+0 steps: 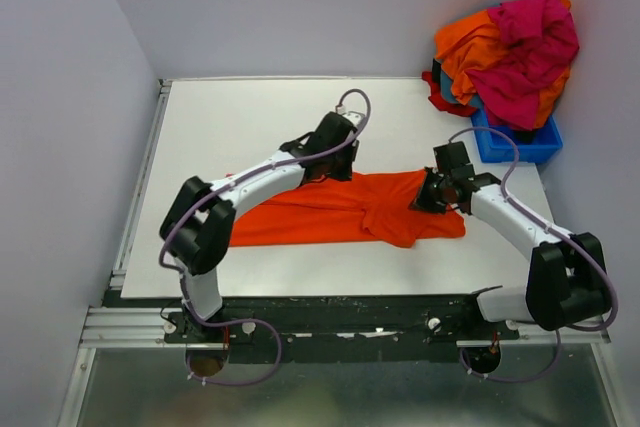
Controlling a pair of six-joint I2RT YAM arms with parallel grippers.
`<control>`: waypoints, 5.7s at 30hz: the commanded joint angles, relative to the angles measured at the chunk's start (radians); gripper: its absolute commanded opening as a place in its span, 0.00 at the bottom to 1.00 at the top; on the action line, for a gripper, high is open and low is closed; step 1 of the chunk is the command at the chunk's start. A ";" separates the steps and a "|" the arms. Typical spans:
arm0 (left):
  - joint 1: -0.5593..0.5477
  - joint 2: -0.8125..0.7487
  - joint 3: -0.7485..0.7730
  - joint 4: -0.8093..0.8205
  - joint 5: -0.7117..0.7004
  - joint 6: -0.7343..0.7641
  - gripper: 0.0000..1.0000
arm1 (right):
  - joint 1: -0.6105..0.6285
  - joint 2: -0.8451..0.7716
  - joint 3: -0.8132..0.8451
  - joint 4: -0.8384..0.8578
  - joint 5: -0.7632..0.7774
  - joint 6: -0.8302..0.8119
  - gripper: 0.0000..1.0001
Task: Fold and stack the t-shirts
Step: Fold the other side of the tshirt into a rectangle, then rotate the tshirt 90 degrees
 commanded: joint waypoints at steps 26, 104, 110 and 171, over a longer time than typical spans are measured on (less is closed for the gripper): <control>0.195 -0.166 -0.417 0.076 -0.071 -0.054 0.00 | 0.214 0.604 0.439 0.262 -0.396 -0.095 0.01; 0.634 -0.642 -0.867 0.196 -0.241 -0.390 0.00 | 0.209 0.411 0.352 0.201 -0.051 -0.119 0.01; 0.598 -0.744 -0.793 0.176 -0.237 -0.311 0.00 | 0.167 0.209 0.250 0.080 0.181 -0.057 0.01; 0.048 -0.607 -0.999 0.021 -0.450 -0.975 0.00 | -0.014 1.166 1.559 -0.562 0.411 -0.033 0.01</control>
